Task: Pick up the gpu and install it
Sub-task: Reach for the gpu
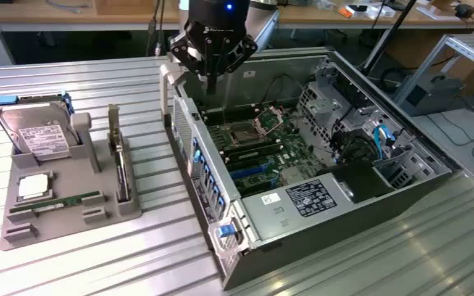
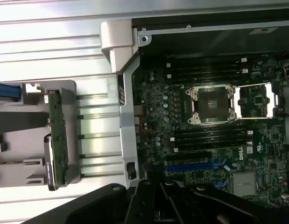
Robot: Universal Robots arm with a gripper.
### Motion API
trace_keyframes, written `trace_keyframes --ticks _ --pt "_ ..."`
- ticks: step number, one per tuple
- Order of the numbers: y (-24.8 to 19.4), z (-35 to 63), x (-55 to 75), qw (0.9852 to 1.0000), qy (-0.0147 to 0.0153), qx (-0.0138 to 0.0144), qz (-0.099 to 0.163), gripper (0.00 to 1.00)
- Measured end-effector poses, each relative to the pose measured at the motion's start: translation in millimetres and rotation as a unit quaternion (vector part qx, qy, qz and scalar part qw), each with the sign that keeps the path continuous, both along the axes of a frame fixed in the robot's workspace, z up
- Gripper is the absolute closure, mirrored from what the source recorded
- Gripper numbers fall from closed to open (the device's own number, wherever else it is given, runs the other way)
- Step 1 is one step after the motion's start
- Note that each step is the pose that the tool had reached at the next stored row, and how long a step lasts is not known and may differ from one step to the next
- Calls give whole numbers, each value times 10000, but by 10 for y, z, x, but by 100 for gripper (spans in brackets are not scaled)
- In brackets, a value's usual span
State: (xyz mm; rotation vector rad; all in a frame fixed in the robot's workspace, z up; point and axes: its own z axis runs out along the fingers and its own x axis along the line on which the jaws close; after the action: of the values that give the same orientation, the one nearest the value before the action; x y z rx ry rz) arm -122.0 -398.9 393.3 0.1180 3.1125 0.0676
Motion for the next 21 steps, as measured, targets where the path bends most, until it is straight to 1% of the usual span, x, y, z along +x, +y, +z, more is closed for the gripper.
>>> trace_keyframes --ticks 1,3,12,21 --pt "0 0 -72 10000 0 0 0 89" --pt "0 0 -113 10000 0 0 0 89" --pt "0 0 -157 10000 0 0 0 89" --pt "0 0 -240 10000 0 0 0 89"
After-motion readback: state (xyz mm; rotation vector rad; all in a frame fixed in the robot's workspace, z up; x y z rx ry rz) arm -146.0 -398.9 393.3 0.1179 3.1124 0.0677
